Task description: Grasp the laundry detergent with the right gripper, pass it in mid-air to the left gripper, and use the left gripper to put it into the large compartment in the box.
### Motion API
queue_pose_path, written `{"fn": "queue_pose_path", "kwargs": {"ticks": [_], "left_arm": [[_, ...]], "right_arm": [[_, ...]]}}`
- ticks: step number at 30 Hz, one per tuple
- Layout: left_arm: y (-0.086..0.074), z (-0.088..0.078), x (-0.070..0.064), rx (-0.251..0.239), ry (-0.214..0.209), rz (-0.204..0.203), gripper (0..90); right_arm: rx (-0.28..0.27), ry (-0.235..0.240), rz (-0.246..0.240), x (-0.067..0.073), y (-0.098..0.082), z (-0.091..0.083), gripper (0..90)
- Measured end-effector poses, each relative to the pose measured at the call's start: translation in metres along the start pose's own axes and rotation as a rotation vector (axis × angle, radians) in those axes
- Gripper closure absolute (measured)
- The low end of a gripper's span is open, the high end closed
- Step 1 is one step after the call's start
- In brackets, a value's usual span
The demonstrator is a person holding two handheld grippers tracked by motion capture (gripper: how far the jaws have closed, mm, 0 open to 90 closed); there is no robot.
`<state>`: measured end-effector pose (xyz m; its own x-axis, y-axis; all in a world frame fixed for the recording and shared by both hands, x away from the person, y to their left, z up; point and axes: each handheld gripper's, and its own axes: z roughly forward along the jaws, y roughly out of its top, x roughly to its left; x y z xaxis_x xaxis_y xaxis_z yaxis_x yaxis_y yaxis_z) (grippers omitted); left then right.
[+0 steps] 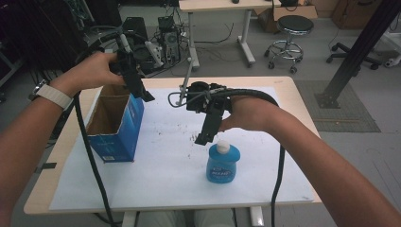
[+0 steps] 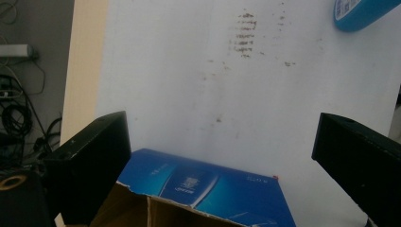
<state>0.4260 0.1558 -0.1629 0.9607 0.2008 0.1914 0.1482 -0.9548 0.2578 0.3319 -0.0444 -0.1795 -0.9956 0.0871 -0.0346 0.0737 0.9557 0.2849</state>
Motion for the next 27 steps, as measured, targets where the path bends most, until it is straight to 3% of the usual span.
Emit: {"fn": "queue_pose_path", "kwargs": {"ticks": [9,27], "left_arm": [[0.004,-0.001,-0.001,-0.002,0.001,-0.009,5.7],[0.009,0.001,-0.001,-0.002,-0.006,-0.007,5.8]], "right_arm": [[0.0,0.006,-0.005,0.001,-0.009,-0.007,5.3],[-0.034,0.006,0.033,0.003,-0.045,-0.026,5.3]]}}
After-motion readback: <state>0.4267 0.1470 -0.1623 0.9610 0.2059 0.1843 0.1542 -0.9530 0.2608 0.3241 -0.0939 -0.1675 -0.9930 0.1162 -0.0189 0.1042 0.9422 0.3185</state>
